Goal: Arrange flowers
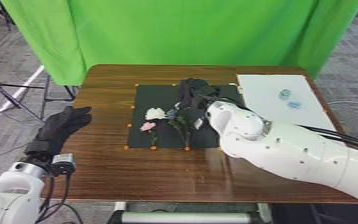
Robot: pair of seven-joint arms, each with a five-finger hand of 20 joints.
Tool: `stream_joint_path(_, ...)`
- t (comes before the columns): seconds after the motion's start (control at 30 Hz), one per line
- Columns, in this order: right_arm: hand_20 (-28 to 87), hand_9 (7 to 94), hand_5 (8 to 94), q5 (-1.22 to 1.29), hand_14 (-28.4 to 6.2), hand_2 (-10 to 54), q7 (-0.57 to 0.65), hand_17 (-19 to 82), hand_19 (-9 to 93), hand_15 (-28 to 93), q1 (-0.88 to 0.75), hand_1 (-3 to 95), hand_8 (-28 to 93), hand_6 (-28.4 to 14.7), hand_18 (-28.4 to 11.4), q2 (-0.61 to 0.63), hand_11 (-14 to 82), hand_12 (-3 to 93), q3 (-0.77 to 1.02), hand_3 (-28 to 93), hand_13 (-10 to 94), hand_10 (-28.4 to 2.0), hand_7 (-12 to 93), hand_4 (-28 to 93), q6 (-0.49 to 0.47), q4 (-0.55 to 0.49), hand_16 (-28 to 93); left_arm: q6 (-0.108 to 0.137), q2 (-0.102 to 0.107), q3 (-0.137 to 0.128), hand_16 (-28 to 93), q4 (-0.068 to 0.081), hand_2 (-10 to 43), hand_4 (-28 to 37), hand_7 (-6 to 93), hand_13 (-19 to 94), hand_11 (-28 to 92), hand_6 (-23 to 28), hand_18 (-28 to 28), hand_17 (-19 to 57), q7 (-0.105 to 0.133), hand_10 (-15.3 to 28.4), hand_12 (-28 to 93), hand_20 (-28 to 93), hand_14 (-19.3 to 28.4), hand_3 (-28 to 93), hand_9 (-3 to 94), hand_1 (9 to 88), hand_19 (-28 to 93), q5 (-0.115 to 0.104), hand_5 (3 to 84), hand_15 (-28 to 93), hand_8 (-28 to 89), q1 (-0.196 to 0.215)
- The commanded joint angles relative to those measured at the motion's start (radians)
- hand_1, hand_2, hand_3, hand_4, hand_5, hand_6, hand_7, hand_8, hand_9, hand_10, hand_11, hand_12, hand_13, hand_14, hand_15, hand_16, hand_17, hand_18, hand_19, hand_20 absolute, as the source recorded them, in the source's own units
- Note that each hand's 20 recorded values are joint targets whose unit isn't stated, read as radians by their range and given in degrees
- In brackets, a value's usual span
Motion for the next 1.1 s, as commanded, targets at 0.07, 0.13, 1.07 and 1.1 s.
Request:
stream_joint_path(0.07,69,86.1,78.6,-0.012,-1.0,-9.5,-0.001,62,93,70,-0.013,61.4,6,1.9,-14.9,0.017,4.3,37.1,0.008,55,88,-10.5,20,-16,-0.025,-0.003,32,-0.013,-0.007,-0.008,-4,-0.003,15.8,-28.3,11.0,30,18,5.2,11.2,0.6,-0.014,15.9,9,10,17.8,57,40.3,21.0,14,0.0,43.7,16,-6,0.011)
stream_joint_path(0.13,69,86.1,78.7,-0.017,-1.2,-9.5,0.0,62,93,70,-0.018,61.1,6,1.8,-15.0,0.021,4.4,37.1,0.013,56,88,-10.6,20,-16,-0.038,-0.006,32,-0.017,-0.006,-0.008,-4,-0.002,15.7,-28.3,11.0,30,18,5.2,11.1,0.6,-0.017,15.8,9,10,17.7,57,40.1,20.7,14,0.002,43.5,16,-6,0.009)
stream_joint_path(1.07,68,72.5,69.2,-0.058,-2.2,-9.5,-0.01,59,93,70,-0.048,50.8,6,0.6,-15.6,0.173,15.5,22.6,0.129,59,85,-12.8,19,-15,-0.073,-0.074,33,-0.058,-0.006,-0.025,-3,-0.004,14.6,-28.3,11.4,29,19,4.4,10.6,1.0,-0.052,15.1,8,11,16.9,59,38.9,20.3,12,0.009,42.4,15,-6,0.004)
stream_joint_path(1.1,68,71.5,68.7,-0.068,-2.3,-9.5,-0.001,59,93,70,-0.054,49.2,6,0.8,-15.7,0.192,15.1,22.2,0.15,60,85,-12.8,19,-15,-0.06,-0.076,33,-0.057,-0.005,-0.025,-3,-0.004,14.6,-28.3,11.4,29,19,4.4,10.6,1.0,-0.051,15.1,8,11,16.9,59,38.9,20.4,12,0.009,42.4,15,-6,0.005)
